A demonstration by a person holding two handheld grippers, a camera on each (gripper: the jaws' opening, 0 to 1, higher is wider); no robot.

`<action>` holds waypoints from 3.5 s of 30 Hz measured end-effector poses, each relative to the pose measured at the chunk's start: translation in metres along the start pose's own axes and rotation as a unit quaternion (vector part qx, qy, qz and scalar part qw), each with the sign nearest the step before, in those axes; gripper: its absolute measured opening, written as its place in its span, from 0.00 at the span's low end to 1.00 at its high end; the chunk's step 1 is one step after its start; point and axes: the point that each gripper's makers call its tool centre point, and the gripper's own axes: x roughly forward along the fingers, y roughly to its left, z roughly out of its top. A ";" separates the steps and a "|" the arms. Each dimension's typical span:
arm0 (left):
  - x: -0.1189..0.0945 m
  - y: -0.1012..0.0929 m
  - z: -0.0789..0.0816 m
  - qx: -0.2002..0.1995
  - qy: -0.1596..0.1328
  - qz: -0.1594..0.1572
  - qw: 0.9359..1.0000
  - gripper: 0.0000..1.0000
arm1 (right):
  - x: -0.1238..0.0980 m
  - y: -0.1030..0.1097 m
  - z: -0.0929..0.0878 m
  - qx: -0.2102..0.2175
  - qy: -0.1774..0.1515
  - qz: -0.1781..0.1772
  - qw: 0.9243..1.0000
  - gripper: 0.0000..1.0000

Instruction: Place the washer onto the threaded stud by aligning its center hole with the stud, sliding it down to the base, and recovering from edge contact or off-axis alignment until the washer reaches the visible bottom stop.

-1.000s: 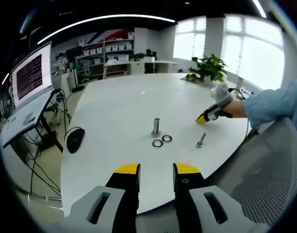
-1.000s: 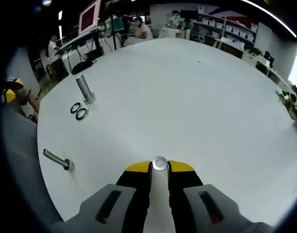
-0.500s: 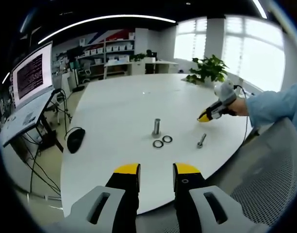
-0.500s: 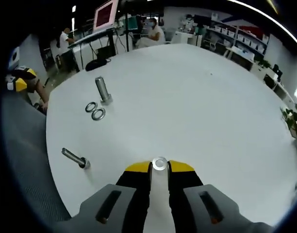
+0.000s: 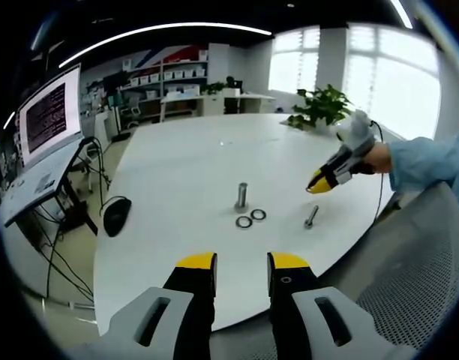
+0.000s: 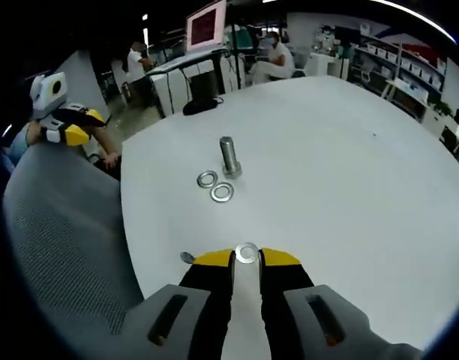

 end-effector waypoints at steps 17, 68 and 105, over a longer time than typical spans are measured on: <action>0.000 -0.001 0.001 -0.003 -0.002 -0.001 1.000 0.25 | -0.001 0.042 -0.003 -0.080 0.052 0.033 0.995 0.15; 0.001 -0.001 -0.002 0.000 0.006 -0.004 1.000 0.24 | -0.003 0.016 -0.003 -0.096 0.061 0.006 0.993 0.18; 0.001 0.004 -0.005 0.000 0.011 -0.008 1.000 0.16 | 0.111 0.006 0.051 -0.216 0.145 0.080 0.962 0.16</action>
